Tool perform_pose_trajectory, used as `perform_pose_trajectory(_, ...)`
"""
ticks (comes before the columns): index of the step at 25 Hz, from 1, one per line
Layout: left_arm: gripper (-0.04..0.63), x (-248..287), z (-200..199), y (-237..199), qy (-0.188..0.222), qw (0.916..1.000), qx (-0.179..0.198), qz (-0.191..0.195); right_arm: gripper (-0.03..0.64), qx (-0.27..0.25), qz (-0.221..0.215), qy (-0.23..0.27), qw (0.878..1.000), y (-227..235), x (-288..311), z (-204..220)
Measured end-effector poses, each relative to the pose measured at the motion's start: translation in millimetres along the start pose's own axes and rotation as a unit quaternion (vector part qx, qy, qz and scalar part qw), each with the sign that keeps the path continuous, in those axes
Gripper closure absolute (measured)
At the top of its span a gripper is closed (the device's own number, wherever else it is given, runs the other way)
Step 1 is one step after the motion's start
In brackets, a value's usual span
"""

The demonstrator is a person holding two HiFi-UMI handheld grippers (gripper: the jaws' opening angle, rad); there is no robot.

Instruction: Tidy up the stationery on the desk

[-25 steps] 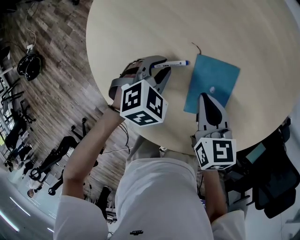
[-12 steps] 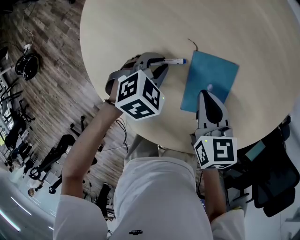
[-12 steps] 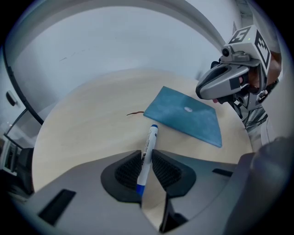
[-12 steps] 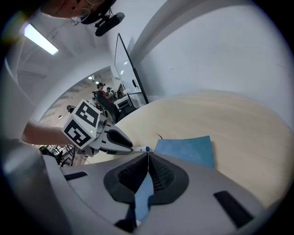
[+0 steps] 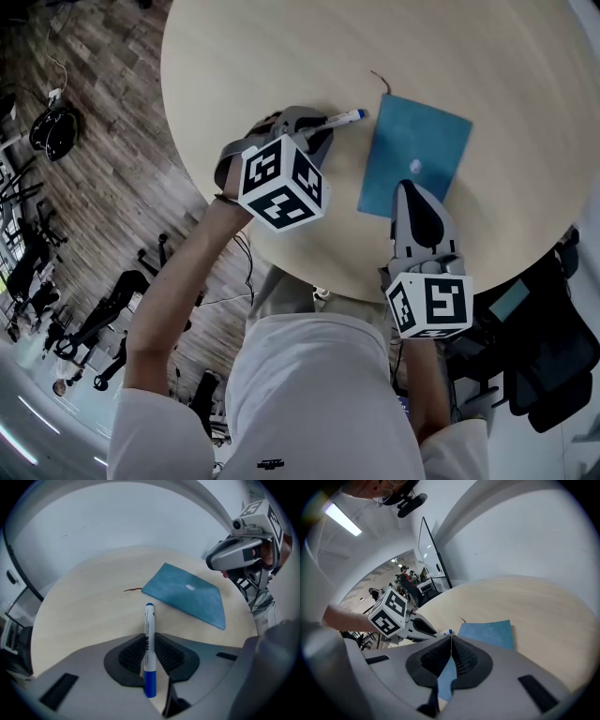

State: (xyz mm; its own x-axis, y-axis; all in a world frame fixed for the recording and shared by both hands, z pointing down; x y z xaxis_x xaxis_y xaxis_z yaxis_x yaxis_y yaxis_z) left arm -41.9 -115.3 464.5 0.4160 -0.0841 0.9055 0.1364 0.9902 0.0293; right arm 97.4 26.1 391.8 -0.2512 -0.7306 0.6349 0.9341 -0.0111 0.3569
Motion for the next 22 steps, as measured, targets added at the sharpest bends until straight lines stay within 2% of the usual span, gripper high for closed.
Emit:
perform_pose_trajectory(3,0.520,-1.7,1.1,0.0,0.007,0.9990,-0.044,-0.010,0.583,-0.001,0.004,0.002,1.000,2.1,-6.4,2.8)
perform_pose_trajectory(5,0.520,-6.5,1.2,1.9,0.018,0.9958,-0.090,-0.003,0.583,-0.001,0.006,0.003,1.000,2.0,-11.5,4.1)
perform_pose_trajectory(9,0.520,-20.6,-1.4,8.2,0.048,0.9811,-0.186,0.024,0.583,0.000,0.008,0.008,1.000,0.2,-19.9,4.5)
perform_pose_trajectory(15,0.520,-36.8,-6.4,18.4,0.078,0.9614,-0.263,0.020,0.583,-0.010,0.003,0.016,1.000,-0.6,-28.9,0.5)
perform_pose_trajectory(16,0.520,-38.9,-7.1,21.2,0.083,0.9551,-0.284,0.023,0.583,-0.012,0.003,0.016,1.000,-1.1,-30.7,0.0)
perform_pose_trajectory(18,0.520,-41.6,-7.2,28.7,0.096,0.9371,-0.334,0.034,0.583,-0.015,0.003,0.017,1.000,-2.1,-35.3,-0.5)
perform_pose_trajectory(22,0.520,-40.5,-0.7,40.0,0.117,0.8879,-0.442,0.052,0.583,-0.018,0.003,0.015,1.000,-0.3,-41.2,-1.5)
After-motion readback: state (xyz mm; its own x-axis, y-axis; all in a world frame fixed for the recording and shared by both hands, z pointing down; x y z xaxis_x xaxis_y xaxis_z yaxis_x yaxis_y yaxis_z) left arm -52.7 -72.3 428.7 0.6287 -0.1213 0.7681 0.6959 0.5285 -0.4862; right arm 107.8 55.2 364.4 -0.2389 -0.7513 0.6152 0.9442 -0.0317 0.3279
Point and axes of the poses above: the fingertips, and each gripper's own axes: x forward along the fingers, y to its right, z out of its underside, the point moved 9 cm from there along -x, backward along the fingers, and after that the axes turned 3 degrees about -z, right-handed, at the moved point
